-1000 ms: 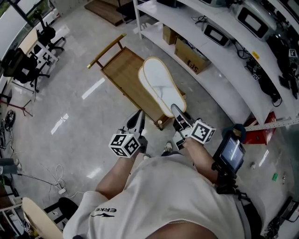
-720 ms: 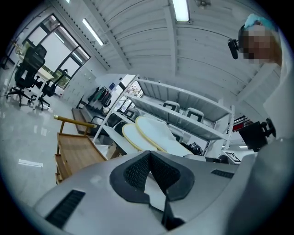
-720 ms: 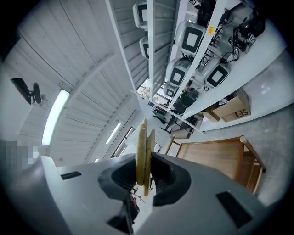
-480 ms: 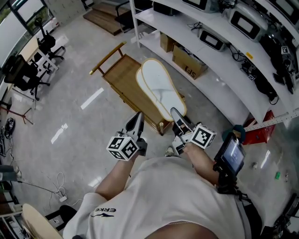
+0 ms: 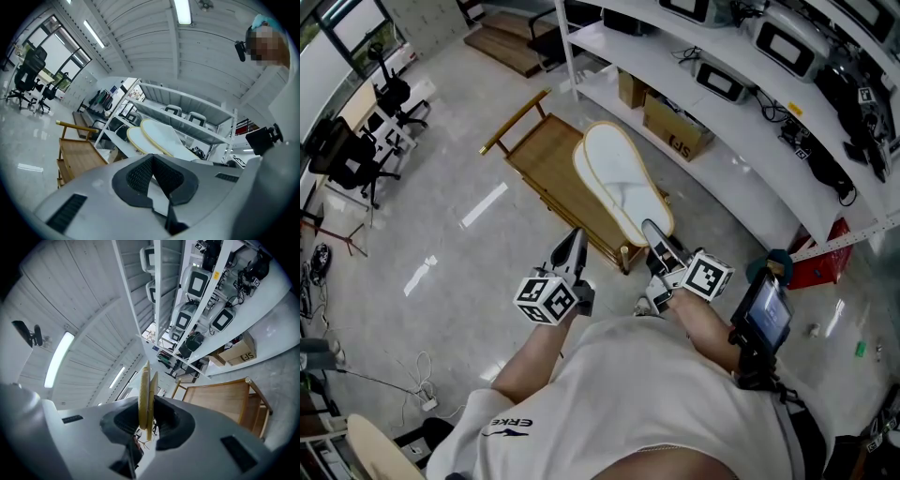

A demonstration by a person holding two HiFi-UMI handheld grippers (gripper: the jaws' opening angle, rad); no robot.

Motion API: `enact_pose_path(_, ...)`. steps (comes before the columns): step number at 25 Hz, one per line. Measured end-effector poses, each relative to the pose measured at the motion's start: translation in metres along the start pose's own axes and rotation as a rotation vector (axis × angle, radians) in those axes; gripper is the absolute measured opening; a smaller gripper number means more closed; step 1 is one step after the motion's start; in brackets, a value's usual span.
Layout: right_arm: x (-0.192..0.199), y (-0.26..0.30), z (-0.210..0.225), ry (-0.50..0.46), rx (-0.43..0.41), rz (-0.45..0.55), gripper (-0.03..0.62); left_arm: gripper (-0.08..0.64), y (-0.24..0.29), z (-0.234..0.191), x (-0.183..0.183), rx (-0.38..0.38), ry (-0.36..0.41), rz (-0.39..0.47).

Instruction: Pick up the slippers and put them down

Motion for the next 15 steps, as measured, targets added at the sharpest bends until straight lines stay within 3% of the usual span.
enact_pose_path(15, -0.0011, -0.0055, -0.0056, 0.001, 0.005, 0.016, 0.064, 0.003, -0.0034, 0.0062, 0.001, 0.011, -0.01, 0.012)
Point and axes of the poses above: the fingertips, and each gripper's own axes: y forward along the fingers, z to its right, x out of its underside, the point moved 5 cm from there along -y, backward along the fingers, and after that the axes turned 9 degrees about -y, right-handed, at the moved point
